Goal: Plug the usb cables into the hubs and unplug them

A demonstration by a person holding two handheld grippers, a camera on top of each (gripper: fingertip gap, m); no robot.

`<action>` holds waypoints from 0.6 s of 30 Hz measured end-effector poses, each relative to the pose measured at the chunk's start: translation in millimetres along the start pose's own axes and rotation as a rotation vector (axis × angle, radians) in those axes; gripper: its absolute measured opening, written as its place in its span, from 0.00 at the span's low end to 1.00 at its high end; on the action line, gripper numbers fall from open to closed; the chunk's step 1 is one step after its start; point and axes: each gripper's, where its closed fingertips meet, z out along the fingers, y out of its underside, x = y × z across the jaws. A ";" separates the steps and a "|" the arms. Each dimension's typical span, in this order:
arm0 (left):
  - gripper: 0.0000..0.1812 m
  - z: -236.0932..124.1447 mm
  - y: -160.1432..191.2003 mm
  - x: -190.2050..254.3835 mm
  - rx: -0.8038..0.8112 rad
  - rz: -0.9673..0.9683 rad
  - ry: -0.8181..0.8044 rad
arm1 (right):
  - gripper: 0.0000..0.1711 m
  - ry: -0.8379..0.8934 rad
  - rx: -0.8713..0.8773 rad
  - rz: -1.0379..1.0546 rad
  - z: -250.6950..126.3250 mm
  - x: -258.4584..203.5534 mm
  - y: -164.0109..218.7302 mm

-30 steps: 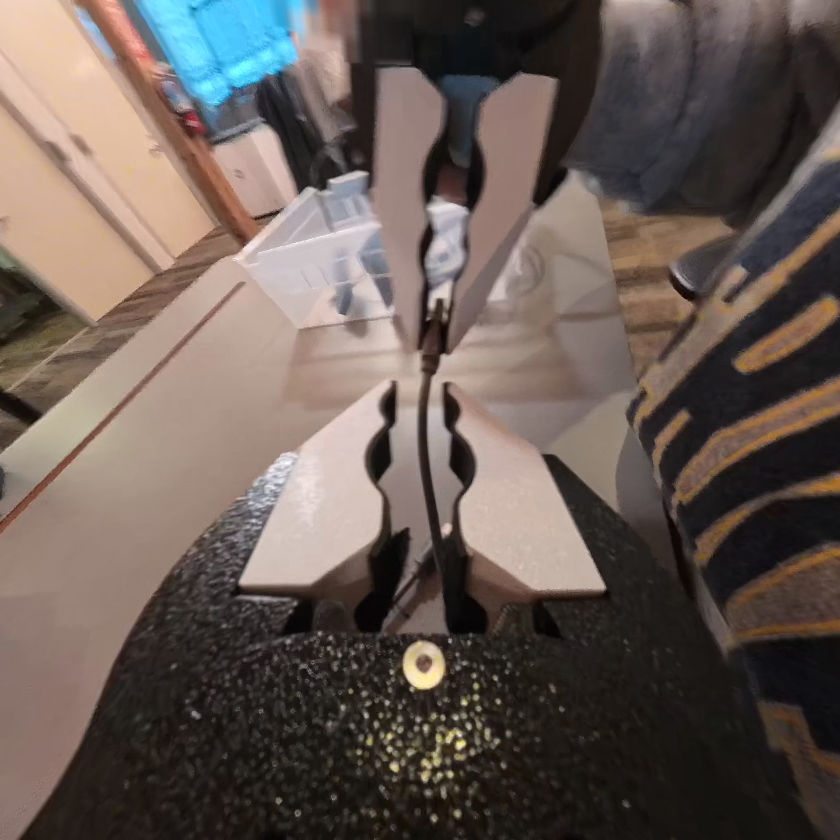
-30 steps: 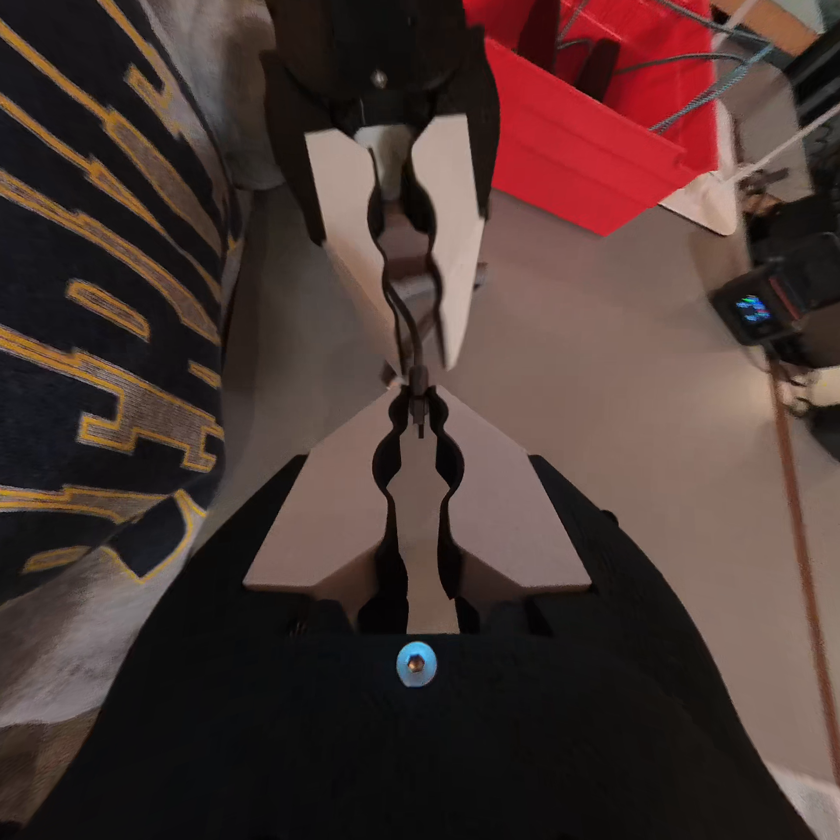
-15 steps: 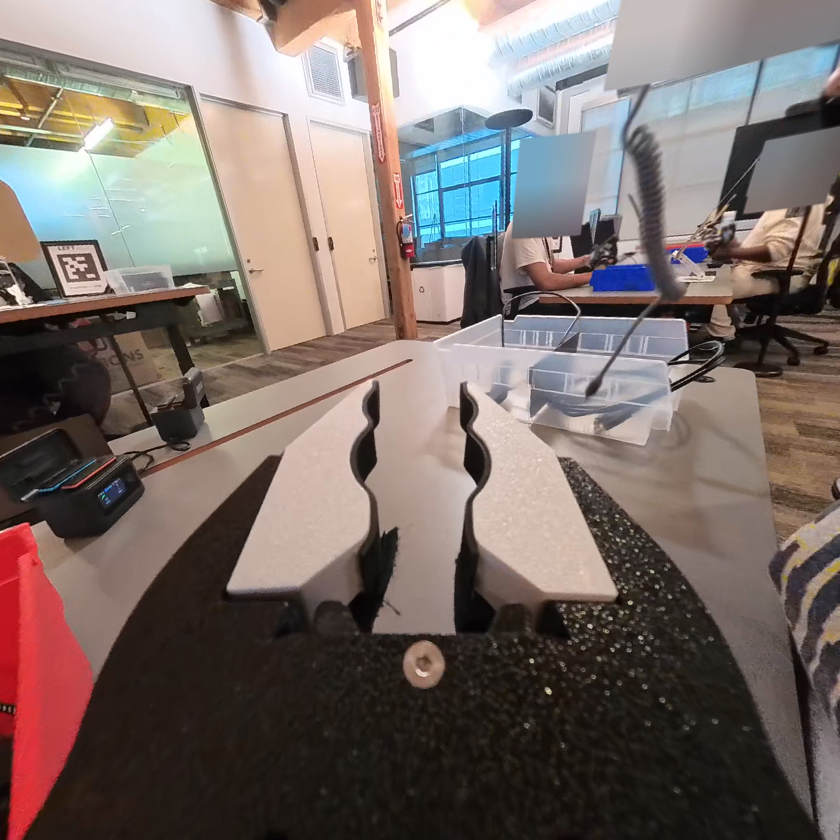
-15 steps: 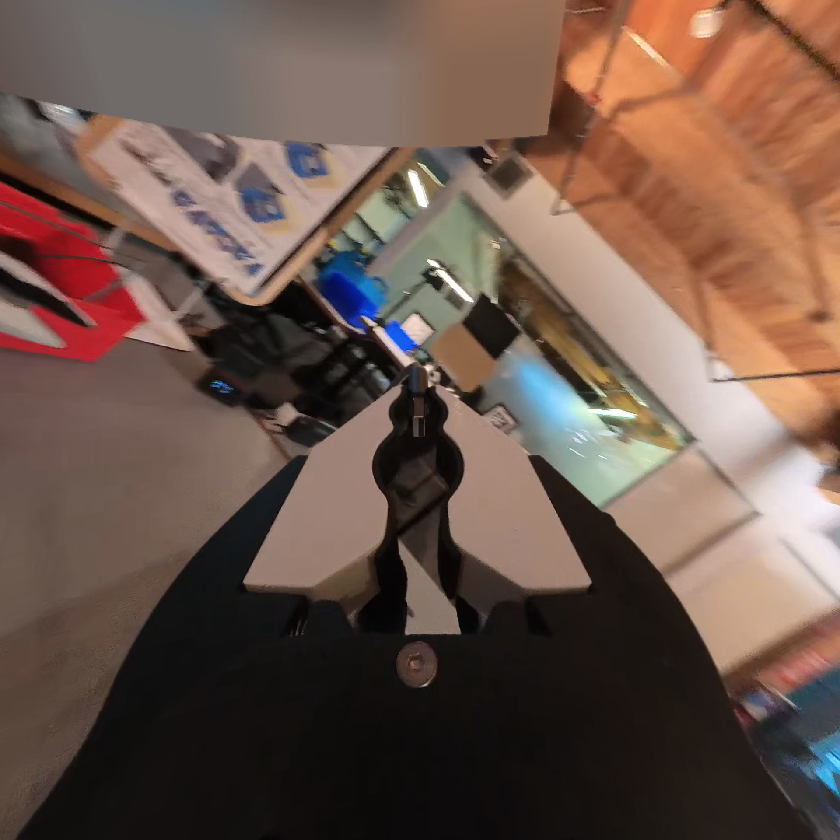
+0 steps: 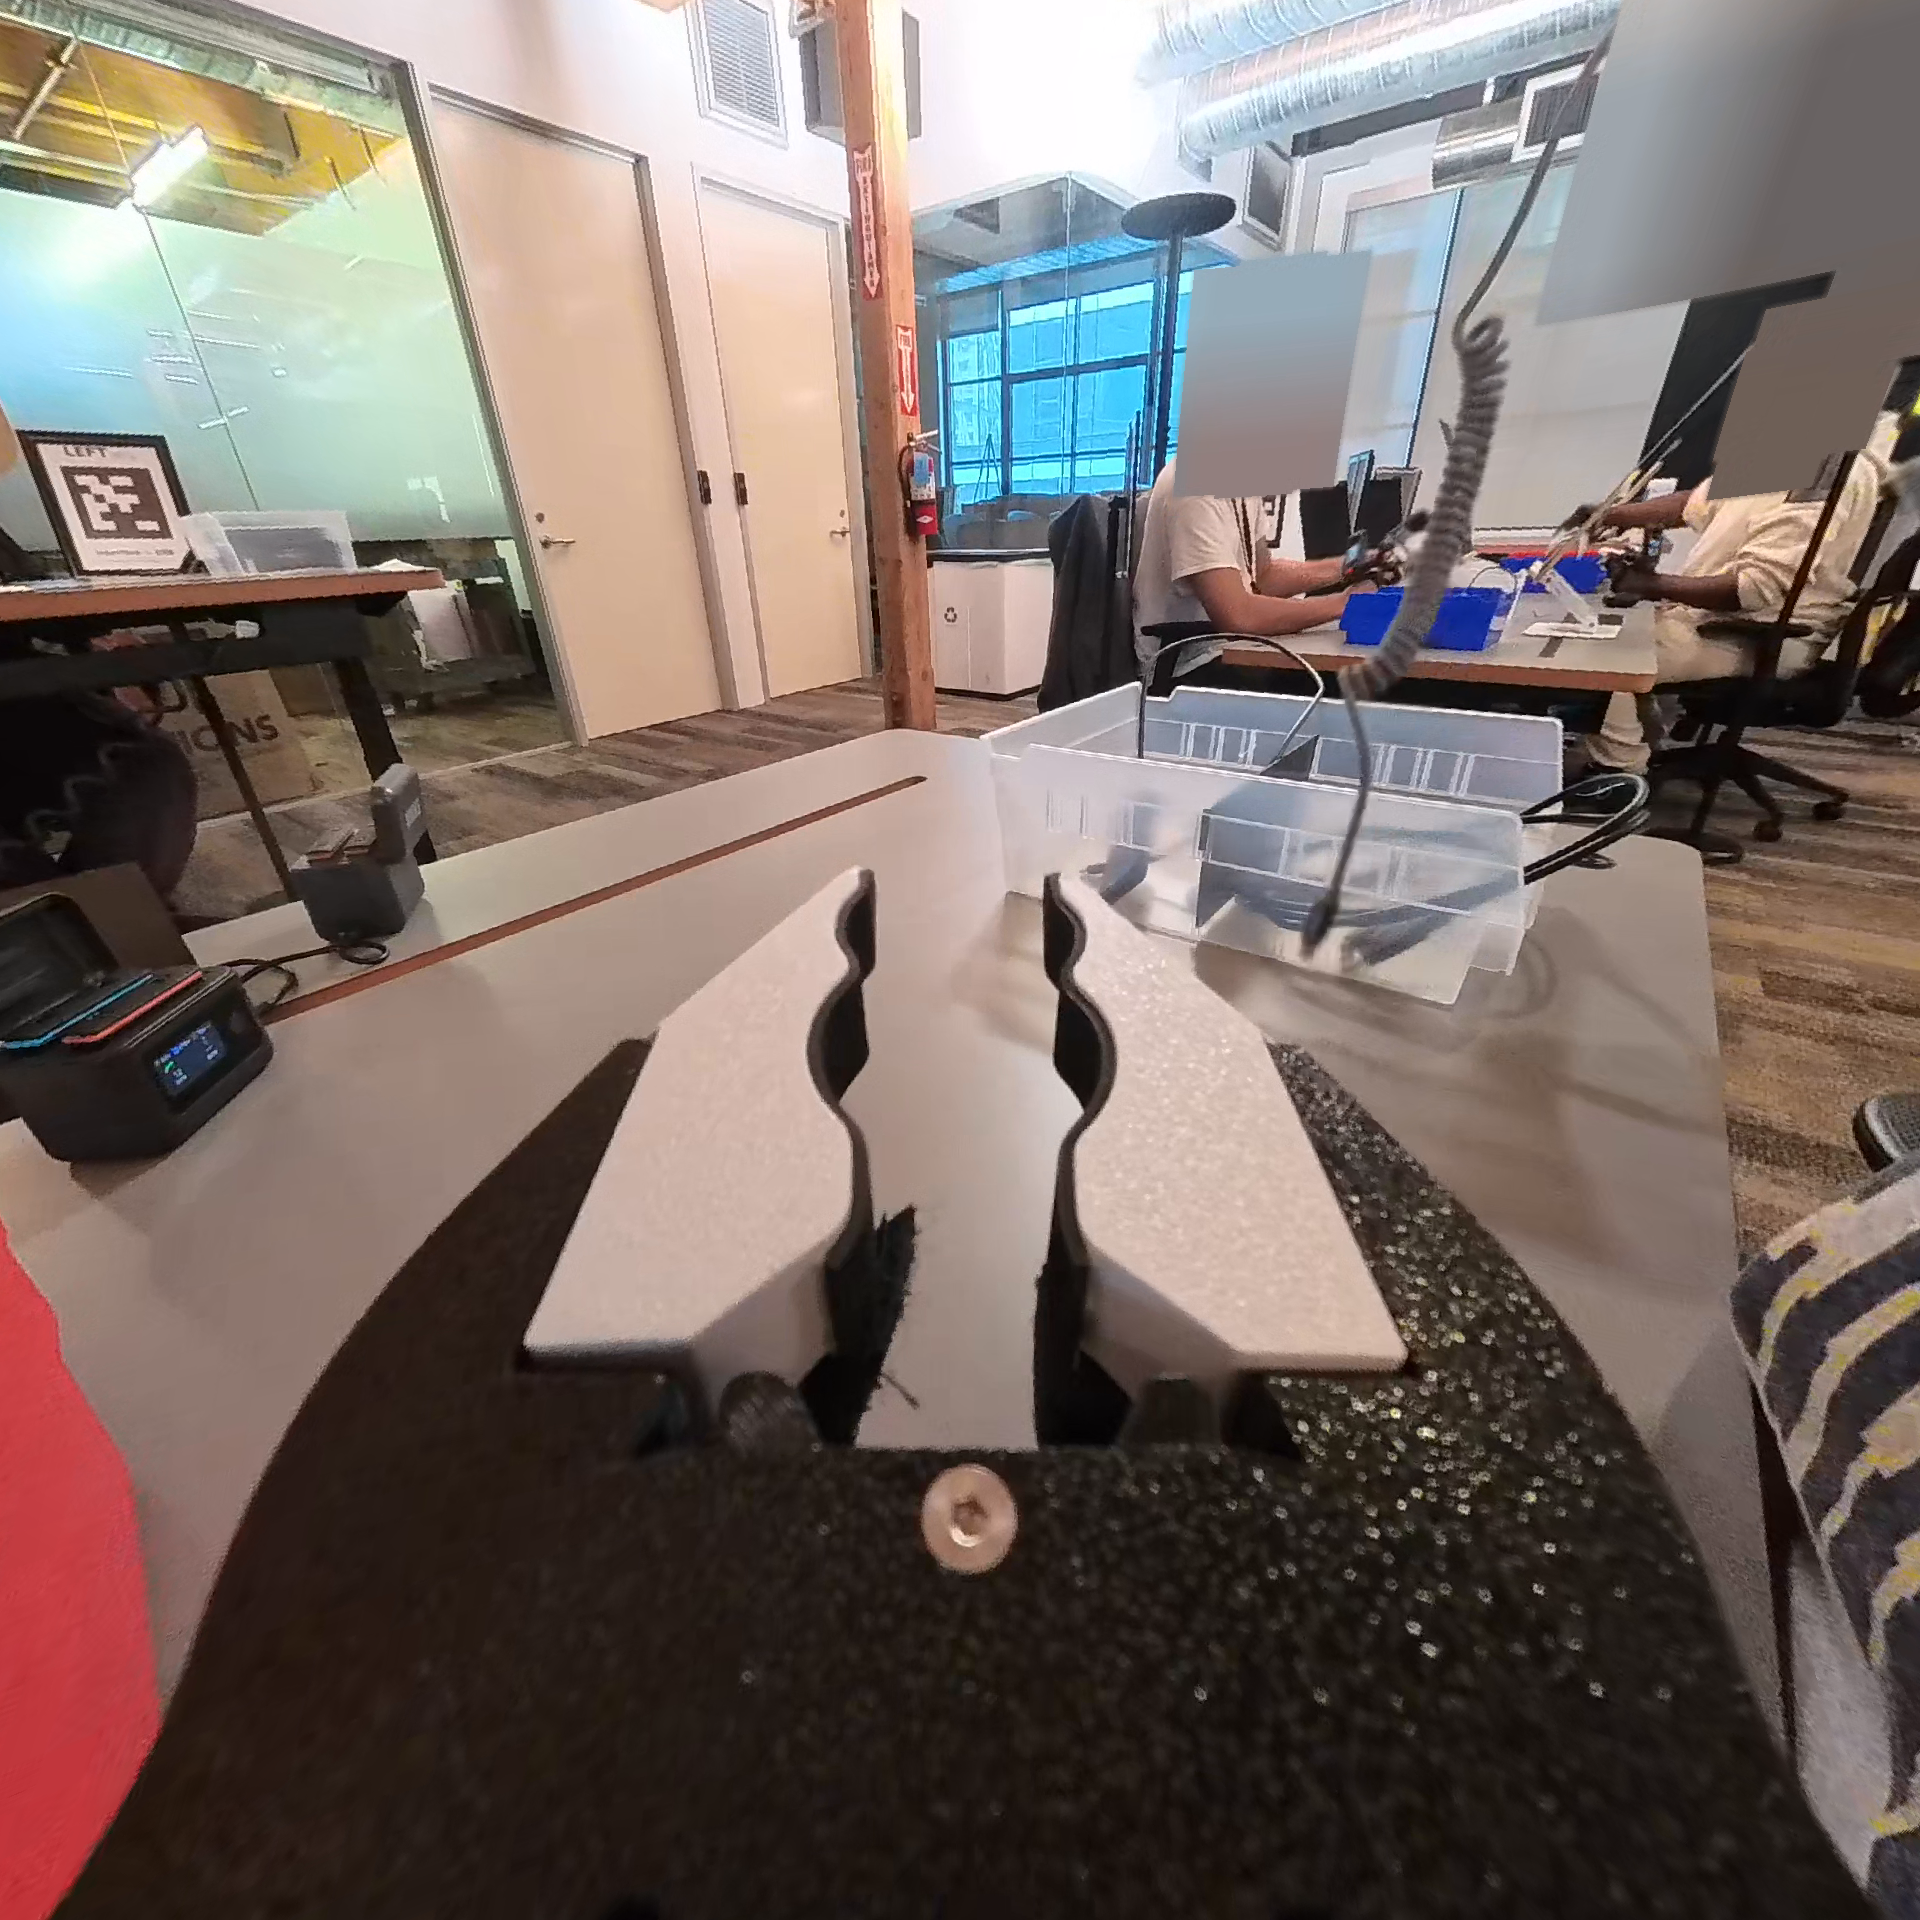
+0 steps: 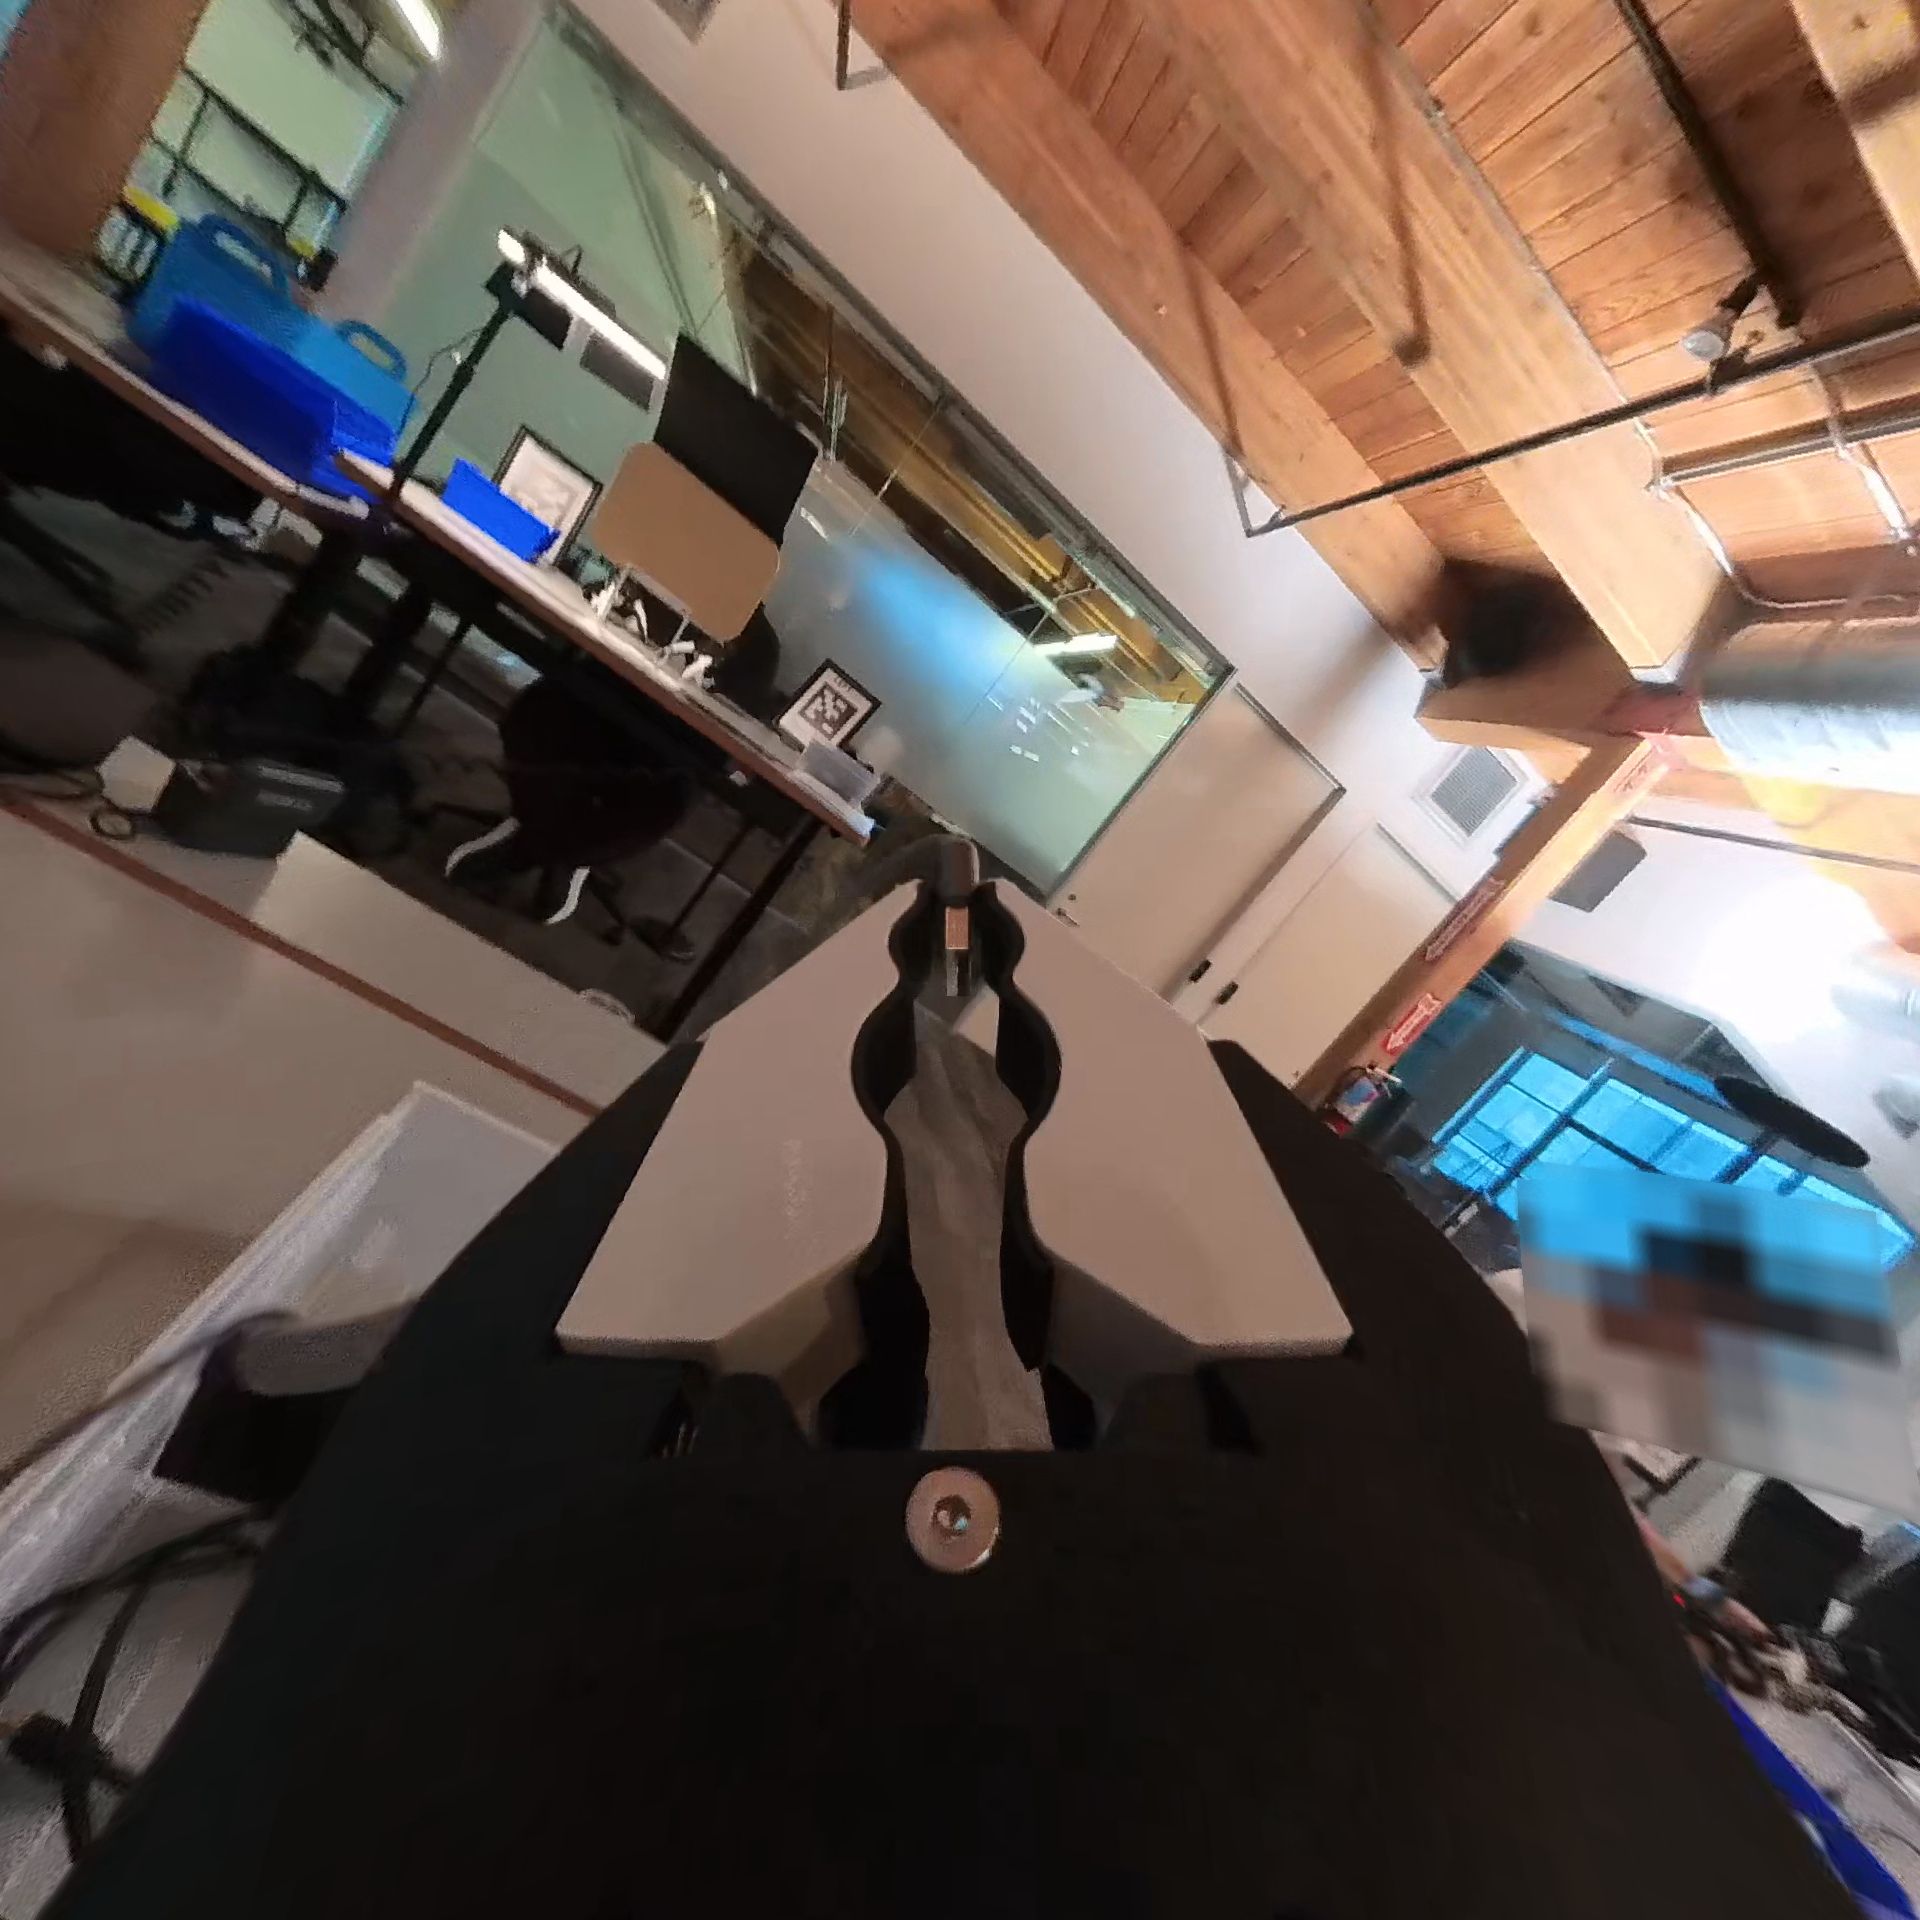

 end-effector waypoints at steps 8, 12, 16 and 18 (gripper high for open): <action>0.17 -1.3 1.2 -3.8 -0.016 0.010 -0.019 | 0.04 0.081 0.099 -0.054 -8.1 27.2 -50.0; 0.16 -4.5 -0.3 -9.4 -0.009 -0.001 -0.032 | 0.03 0.021 0.014 -0.025 -8.2 12.8 -33.8; 0.16 -5.3 0.9 -12.0 -0.010 -0.020 -0.031 | 0.04 -0.093 -0.152 0.042 -5.1 -16.5 18.2; 0.16 -4.4 2.8 -11.1 -0.016 -0.027 -0.025 | 0.04 -0.193 -0.266 0.093 -4.0 -39.4 54.5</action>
